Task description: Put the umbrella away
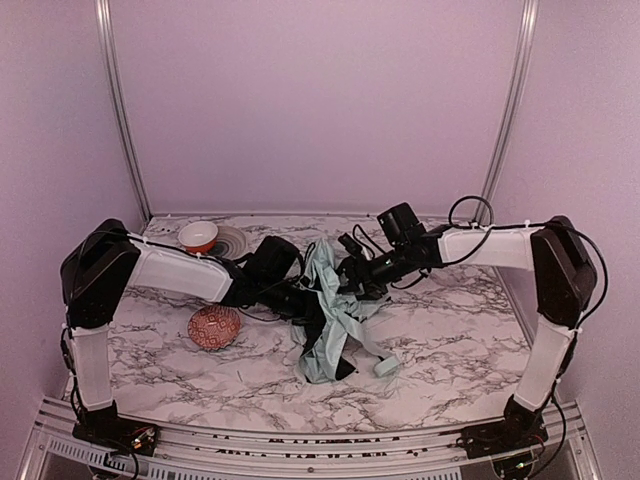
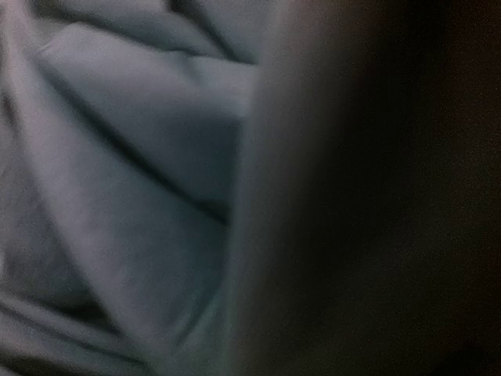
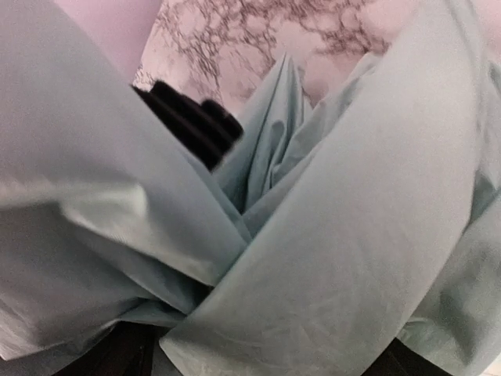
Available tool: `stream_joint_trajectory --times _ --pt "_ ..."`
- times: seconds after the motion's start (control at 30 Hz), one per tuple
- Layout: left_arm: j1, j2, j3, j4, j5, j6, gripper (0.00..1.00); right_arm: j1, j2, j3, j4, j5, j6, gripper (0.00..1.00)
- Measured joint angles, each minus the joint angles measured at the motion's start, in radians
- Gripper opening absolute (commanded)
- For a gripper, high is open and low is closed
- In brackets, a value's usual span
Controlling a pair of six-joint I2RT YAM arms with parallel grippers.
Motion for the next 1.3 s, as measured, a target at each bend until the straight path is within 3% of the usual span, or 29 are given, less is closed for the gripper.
stream_joint_trajectory --times 0.23,0.47,0.7,0.8,0.87,1.03,1.3 --pt "0.000 -0.071 -0.049 0.154 -0.080 -0.027 0.64 -0.020 -0.027 0.095 -0.058 0.079 -0.049 0.80" --pt "0.001 -0.075 -0.222 0.233 -0.161 -0.064 0.81 -0.092 -0.017 0.111 -0.226 0.196 -0.146 0.86" --pt "0.015 -0.183 -0.358 0.255 -0.284 -0.081 0.87 -0.195 -0.106 0.182 -0.335 0.320 -0.279 0.89" --pt "0.019 -0.270 -0.416 0.259 -0.344 -0.067 0.88 -0.220 -0.223 0.136 -0.354 0.383 -0.323 0.86" --pt "0.022 -0.341 -0.456 0.259 -0.386 -0.041 0.82 -0.220 -0.298 0.092 -0.362 0.413 -0.344 0.81" --pt "0.003 -0.516 -0.491 0.260 -0.429 0.122 0.71 -0.196 -0.453 -0.103 -0.325 0.343 -0.367 0.74" --pt "-0.072 -0.634 -0.488 0.278 -0.321 0.460 0.71 0.055 -0.579 -0.460 0.063 0.172 -0.372 0.79"
